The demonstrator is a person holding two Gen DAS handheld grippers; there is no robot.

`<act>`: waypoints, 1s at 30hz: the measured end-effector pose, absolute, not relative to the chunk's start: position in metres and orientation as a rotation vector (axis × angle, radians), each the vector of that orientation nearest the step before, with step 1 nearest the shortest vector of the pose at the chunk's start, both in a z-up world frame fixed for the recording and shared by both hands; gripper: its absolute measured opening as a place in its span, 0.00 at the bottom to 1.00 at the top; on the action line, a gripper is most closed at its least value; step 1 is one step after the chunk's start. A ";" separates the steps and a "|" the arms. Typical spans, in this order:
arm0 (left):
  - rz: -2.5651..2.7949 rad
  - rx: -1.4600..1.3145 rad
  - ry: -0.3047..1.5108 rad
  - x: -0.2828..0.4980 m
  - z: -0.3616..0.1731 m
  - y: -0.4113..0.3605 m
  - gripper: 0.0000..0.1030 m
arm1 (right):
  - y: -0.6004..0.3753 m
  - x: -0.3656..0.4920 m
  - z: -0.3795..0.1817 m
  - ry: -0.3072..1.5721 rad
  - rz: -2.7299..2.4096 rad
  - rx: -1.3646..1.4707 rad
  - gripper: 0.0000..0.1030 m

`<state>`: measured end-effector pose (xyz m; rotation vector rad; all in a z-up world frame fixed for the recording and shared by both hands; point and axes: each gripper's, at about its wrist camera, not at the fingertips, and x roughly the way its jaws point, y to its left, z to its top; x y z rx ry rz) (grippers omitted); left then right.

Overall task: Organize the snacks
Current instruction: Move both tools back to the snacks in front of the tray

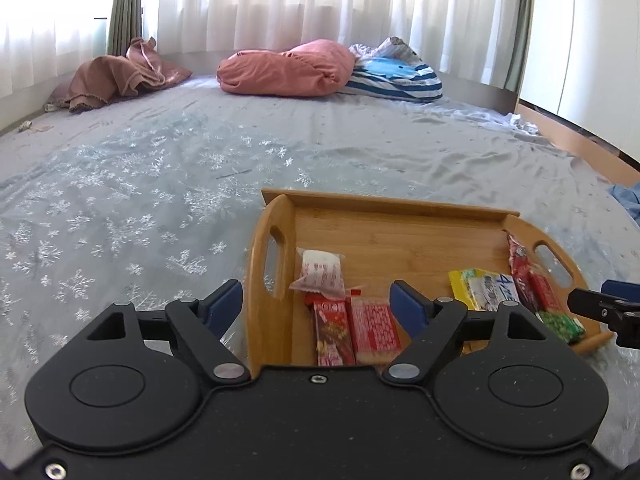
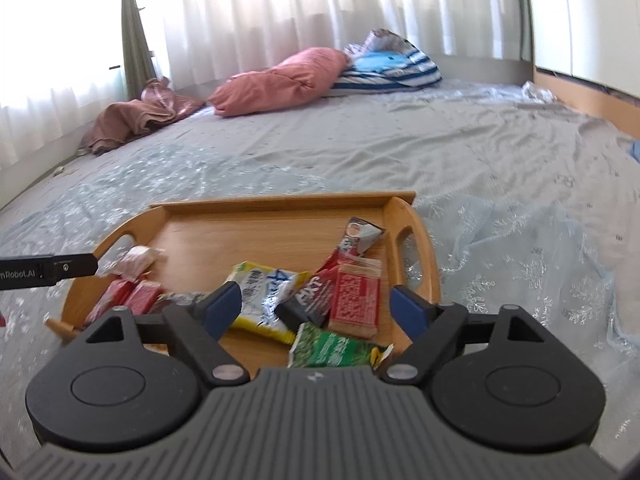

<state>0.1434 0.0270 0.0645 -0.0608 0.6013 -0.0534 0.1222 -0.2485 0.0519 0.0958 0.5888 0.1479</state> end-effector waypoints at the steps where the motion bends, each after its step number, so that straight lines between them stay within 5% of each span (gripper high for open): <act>1: -0.053 -0.054 0.596 0.138 0.065 0.028 0.77 | -0.246 0.118 0.053 0.585 0.155 0.089 0.90; 14: -0.113 -0.052 0.600 0.093 0.083 0.029 0.78 | -0.220 0.080 0.046 0.566 0.215 0.016 0.99; 30: -0.126 -0.024 0.689 0.063 0.076 0.020 0.78 | -0.225 0.066 0.020 0.612 0.176 0.055 1.00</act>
